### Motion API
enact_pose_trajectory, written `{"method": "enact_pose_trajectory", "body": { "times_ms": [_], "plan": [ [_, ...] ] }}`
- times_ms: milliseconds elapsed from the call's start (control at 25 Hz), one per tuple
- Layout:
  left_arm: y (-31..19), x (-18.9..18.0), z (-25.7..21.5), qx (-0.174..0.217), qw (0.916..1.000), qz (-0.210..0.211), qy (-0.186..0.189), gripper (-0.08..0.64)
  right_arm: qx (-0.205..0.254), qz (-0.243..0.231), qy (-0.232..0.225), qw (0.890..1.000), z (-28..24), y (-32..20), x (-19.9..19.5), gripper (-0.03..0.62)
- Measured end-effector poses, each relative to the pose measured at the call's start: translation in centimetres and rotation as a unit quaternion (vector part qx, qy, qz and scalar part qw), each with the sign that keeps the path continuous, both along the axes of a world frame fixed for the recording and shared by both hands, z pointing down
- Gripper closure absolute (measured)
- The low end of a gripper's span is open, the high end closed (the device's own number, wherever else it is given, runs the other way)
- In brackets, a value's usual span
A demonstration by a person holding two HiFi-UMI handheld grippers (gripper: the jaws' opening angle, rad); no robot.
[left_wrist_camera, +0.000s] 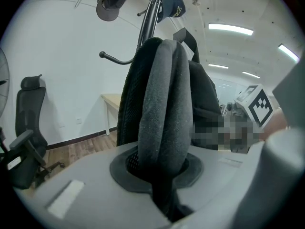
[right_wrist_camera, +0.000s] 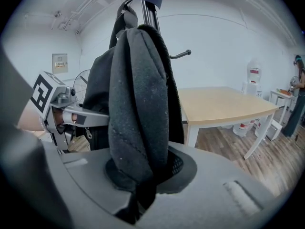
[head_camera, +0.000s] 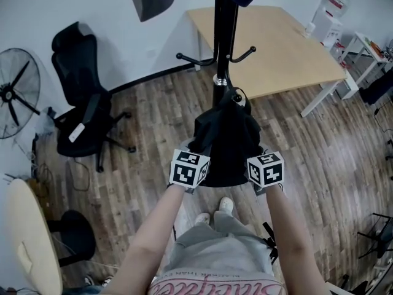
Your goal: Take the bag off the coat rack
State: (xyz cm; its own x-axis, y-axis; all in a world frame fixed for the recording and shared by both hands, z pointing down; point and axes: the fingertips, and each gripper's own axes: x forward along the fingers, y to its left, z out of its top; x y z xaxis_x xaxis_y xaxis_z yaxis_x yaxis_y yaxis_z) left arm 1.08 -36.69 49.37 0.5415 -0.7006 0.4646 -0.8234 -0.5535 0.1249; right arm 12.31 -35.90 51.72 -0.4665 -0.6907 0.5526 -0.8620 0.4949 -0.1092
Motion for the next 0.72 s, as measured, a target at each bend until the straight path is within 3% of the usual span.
{"method": "enact_pose_trajectory", "body": {
  "times_ms": [720],
  "plan": [
    [4.4,0.4,-4.1,0.042,0.9983,0.039,0.011,0.497,0.037,0.064,0.029,0.997,-4.0,5.4,0.4,0.558]
  ]
}}
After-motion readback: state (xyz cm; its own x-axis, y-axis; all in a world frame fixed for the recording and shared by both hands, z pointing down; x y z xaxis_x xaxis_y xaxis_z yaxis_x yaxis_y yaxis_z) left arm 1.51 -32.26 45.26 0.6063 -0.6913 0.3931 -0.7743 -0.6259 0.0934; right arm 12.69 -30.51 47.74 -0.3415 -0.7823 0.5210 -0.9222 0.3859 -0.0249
